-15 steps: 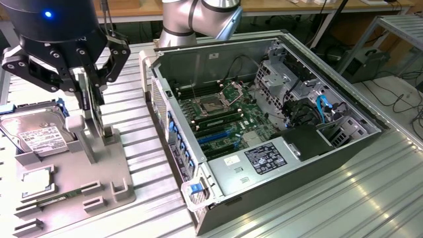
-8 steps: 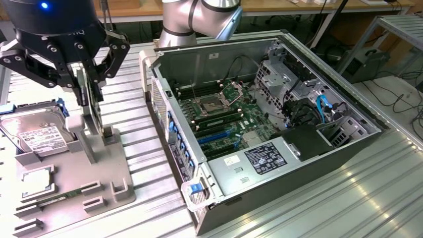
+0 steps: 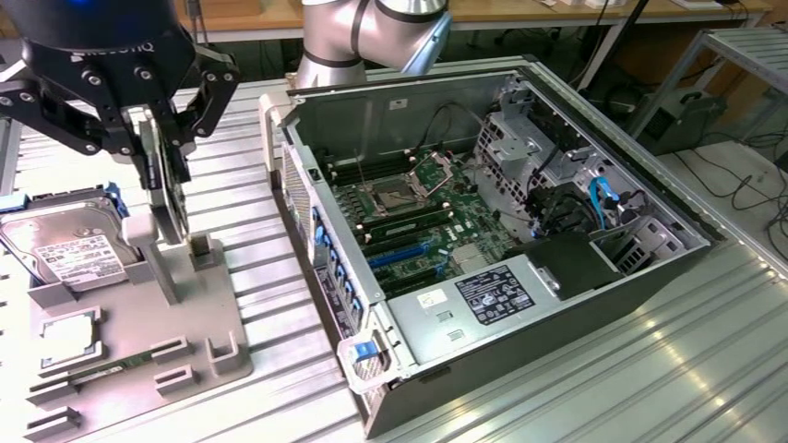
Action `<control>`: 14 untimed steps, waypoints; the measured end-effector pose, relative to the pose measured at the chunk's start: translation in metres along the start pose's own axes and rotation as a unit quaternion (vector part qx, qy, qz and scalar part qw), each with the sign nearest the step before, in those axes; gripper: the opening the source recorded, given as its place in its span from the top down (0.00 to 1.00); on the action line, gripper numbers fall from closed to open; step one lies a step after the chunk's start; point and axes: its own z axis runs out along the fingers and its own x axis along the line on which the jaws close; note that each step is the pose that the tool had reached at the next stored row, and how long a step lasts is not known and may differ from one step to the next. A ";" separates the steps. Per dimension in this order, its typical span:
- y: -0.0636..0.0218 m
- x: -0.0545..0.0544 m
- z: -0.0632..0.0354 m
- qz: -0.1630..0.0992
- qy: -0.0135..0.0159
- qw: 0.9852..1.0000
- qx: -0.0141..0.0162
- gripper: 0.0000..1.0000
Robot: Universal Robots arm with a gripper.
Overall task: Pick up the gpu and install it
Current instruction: 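Pick up the gpu and move the gpu toward the slot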
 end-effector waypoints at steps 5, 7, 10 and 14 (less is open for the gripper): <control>0.0004 0.000 -0.0073 0.000 0.000 1.000 0.000 0.72; 0.0006 0.000 -0.0115 0.000 0.000 1.000 0.000 0.72; 0.0009 0.000 -0.0169 0.000 0.000 1.000 0.000 0.72; 0.0009 0.000 -0.0179 0.000 0.000 1.000 0.000 0.72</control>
